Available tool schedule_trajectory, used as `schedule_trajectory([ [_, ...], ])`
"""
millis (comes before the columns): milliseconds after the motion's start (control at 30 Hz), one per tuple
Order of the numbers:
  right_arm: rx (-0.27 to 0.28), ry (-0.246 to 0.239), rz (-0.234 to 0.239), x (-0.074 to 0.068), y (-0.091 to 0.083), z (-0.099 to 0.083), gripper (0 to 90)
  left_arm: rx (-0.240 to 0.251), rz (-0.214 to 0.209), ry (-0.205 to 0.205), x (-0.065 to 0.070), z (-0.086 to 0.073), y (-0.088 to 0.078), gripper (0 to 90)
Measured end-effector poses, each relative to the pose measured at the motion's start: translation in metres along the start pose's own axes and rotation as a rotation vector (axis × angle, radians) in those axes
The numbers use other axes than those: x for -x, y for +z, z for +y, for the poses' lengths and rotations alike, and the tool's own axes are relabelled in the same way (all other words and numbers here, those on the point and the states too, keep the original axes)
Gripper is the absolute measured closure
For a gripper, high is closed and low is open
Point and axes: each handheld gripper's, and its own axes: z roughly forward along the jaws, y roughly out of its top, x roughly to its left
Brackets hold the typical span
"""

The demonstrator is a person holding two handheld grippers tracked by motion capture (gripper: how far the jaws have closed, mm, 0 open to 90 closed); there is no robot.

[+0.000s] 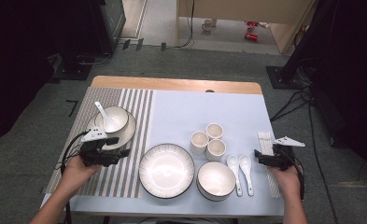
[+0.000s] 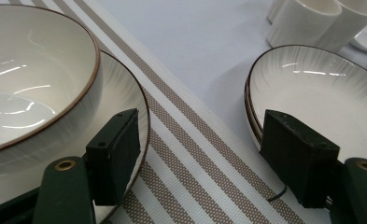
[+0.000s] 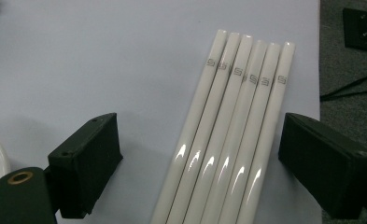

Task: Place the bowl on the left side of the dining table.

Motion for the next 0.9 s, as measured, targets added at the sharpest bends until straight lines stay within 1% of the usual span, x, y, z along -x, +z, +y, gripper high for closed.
schedule_trajectory([
  [200,0.0,0.001,0.0,0.0,0.0,0.0,12.6,0.015,-0.016,0.005,0.005,-0.007,0.0,28.3],
  [367,0.001,0.001,0.0,0.0,0.0,0.0,12.6,0.007,-0.021,0.007,0.007,-0.014,0.002,28.0],
  [500,0.001,0.001,0.0,0.0,0.0,0.0,12.6,0.003,-0.023,0.027,0.01,-0.019,0.004,27.6],
  [633,0.001,0.001,-0.001,0.0,0.0,0.0,12.6,0.003,-0.033,0.023,0.011,-0.024,0.006,26.3],
  [700,0.0,0.0,-0.001,0.0,0.0,0.0,12.6,0.009,-0.024,0.039,0.011,-0.028,0.006,25.2],
  [833,0.0,-0.001,-0.002,0.0,0.0,0.0,12.6,-0.013,-0.041,0.028,0.011,-0.033,0.009,25.2],
  [900,0.001,-0.001,-0.002,0.0,0.0,0.0,12.6,-0.035,-0.038,0.041,0.013,-0.036,0.012,25.2],
])
